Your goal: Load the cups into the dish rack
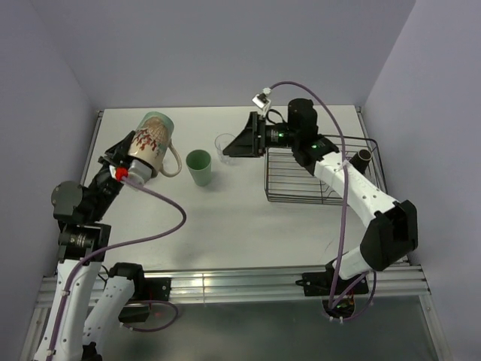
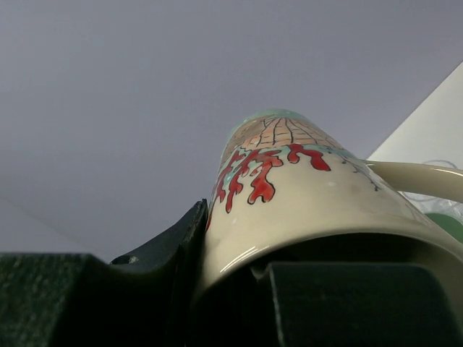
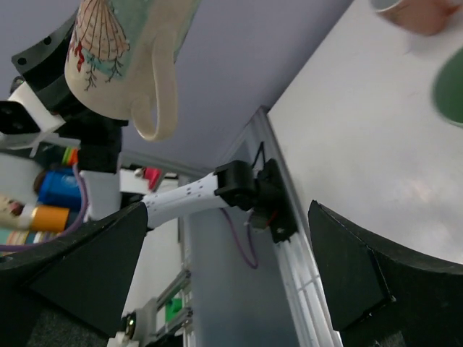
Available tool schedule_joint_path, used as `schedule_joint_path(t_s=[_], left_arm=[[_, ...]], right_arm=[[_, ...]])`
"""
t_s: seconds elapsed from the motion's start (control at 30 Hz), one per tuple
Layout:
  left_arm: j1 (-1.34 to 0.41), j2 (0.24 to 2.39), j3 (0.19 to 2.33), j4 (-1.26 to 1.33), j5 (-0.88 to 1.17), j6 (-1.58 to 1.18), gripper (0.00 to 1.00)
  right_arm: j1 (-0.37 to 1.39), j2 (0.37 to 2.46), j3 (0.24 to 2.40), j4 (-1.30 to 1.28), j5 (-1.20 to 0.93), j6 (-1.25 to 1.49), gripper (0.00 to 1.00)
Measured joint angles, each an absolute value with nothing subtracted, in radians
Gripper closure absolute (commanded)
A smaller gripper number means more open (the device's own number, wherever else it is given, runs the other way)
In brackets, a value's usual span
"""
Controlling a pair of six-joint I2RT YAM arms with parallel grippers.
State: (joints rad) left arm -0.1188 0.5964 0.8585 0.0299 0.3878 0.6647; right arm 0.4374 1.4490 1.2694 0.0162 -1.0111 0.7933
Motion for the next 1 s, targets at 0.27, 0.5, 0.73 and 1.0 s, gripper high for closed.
schedule_joint_path(t_s=[0.27,0.5,0.73,1.0], left_arm=[[-0.122,0.555,0.843,0.114,0.527,0.736,1.00],[-0.122,0.580,0.866,0.110,0.526,0.737,1.00],[-0.122,0.564,0.855,0.131,0.525,0.741,1.00],[-0.122,0.558,0.840,0.168,0.522,0.744,1.00]], right_arm=[[0.607,1.578,1.378,0.154,-1.053,0.896,0.01],[0.698,1.666,1.457,0.334,-1.086,0.988,0.02],[0.739,1.723,1.499,0.458,-1.085,1.056,0.04],[0.789,1.797,1.519,0.595,-1.076,1.172,0.16]])
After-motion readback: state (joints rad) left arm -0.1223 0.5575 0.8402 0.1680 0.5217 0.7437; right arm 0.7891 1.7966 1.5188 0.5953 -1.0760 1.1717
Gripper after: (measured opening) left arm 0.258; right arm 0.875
